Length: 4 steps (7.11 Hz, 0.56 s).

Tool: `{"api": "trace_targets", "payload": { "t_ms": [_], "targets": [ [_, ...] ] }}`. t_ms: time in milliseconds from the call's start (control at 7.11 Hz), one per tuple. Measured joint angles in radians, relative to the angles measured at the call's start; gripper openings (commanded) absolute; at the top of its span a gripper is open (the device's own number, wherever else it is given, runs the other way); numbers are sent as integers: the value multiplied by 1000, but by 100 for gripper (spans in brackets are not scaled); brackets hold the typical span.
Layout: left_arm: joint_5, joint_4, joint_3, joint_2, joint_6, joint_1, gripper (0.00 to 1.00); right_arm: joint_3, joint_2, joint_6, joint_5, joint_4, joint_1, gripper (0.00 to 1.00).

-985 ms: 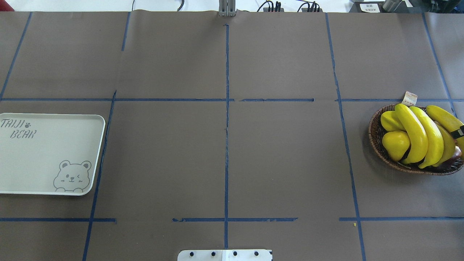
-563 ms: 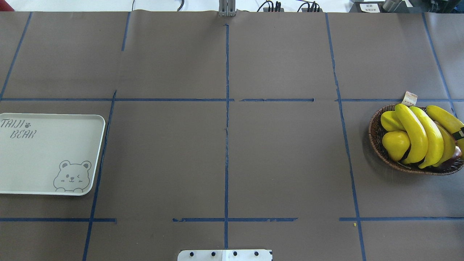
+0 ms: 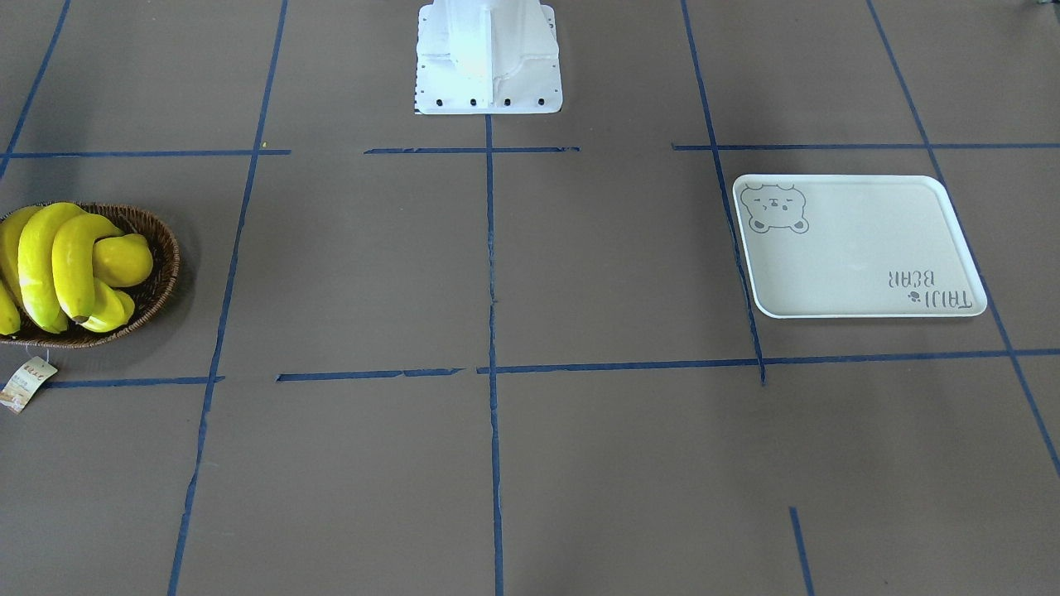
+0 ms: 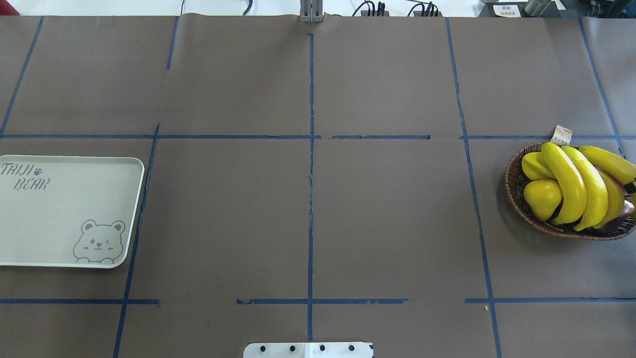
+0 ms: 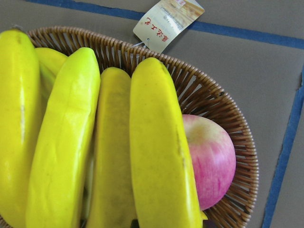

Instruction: Transfer all bananas from basket to plate

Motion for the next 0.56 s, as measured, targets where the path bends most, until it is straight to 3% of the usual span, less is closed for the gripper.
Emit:
{"api": "trace_targets", "payload": {
  "t_ms": [281, 563],
  "targets": [
    [0, 1, -6, 0, -1, 0, 100, 15, -5, -1, 5, 4, 5, 0],
    [0, 3, -14, -2, -6, 0, 100, 46, -29, -10, 7, 5, 59, 0]
  ]
}}
